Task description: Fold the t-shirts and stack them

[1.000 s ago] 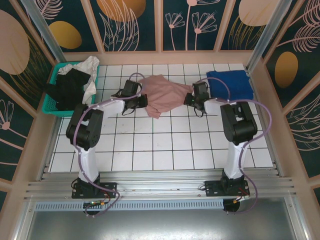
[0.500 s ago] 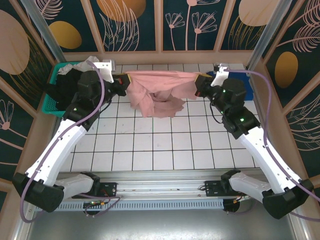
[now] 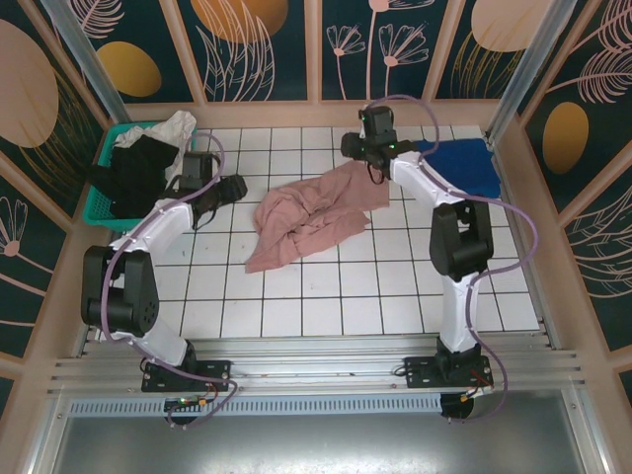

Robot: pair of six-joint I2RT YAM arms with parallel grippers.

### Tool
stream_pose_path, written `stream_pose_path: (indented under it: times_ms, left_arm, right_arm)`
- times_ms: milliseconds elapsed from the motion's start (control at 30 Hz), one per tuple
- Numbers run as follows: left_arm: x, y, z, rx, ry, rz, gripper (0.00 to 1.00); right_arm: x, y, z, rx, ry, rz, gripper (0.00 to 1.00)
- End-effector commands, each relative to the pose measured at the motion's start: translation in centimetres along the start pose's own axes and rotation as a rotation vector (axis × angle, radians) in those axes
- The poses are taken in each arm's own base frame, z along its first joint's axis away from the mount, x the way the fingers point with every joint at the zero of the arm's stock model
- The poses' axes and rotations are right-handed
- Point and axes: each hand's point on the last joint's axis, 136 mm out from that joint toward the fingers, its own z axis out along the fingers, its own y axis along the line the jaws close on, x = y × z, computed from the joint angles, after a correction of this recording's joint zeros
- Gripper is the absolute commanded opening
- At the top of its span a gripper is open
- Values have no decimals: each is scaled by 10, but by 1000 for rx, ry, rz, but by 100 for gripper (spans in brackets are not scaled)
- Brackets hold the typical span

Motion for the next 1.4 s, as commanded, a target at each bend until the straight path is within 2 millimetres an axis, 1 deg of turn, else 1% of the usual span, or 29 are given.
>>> stream_pose_path:
  times_ms: [0,67,100,133,200,233,267,333,400,467,533,600,733,867,900,933,967,1000,1067,1100,1167,1200,1267,1367]
  left_arm:
    - [23,-33,-15,46,-9,155,65]
    - [56,-46,-10,49,56,220,66]
    - [70,-53,-7,74,88,225,66]
    - [94,-47,-2,77,133,221,66]
    - [115,-35,5,52,165,205,68]
    - [124,-27,9,29,184,201,69]
    - [129,-24,14,20,199,202,70]
    - [137,-23,26,23,235,205,70]
    - [137,-24,36,22,240,203,68]
    - [132,-28,42,28,235,204,64]
    - [133,-33,49,41,248,200,56]
    - [131,-38,50,66,248,200,46]
    - [128,-40,48,76,240,199,25]
    - [125,-45,43,98,236,206,9]
    - [124,-46,43,105,235,205,2]
    - [122,-46,43,109,233,198,0]
    - [108,-51,34,131,198,190,0]
    - [101,-52,31,141,185,179,0]
    - [86,-51,22,156,149,154,0]
    - [79,-49,17,165,132,135,0]
    - [64,-48,3,195,91,98,0]
    - [55,-47,-6,207,63,82,0]
    - [39,-45,-25,210,-3,57,0]
    - [14,-53,-65,239,-103,35,0]
  right_arm:
    - [-11,4,-60,12,-55,-26,56]
    - [22,1,-81,-26,-61,-3,57]
    - [45,0,-89,-60,-55,18,57]
    - [68,3,-97,-110,-40,33,57]
    - [110,9,-104,-163,-4,42,58]
    - [134,11,-104,-172,32,44,58]
    - [155,12,-101,-174,73,48,58]
    - [187,8,-92,-153,136,64,58]
    - [201,5,-81,-146,154,71,58]
    - [202,6,-68,-141,160,64,58]
    - [202,3,-52,-105,168,60,58]
    - [199,0,-42,-80,165,61,58]
    - [198,0,-30,-67,161,72,58]
    - [196,-1,-24,-63,151,78,57]
    - [195,-5,-19,-52,145,82,54]
    - [195,-9,-15,-39,152,87,52]
    - [196,-14,-10,-23,170,95,46]
    - [194,-19,-8,8,165,99,37]
    - [186,-21,-14,21,139,99,19]
    - [179,-21,-21,22,121,97,12]
    - [164,-22,-38,35,84,91,3]
    - [154,-21,-50,34,58,85,0]
    - [137,-20,-73,31,17,74,0]
    - [107,-10,-113,-6,-47,55,0]
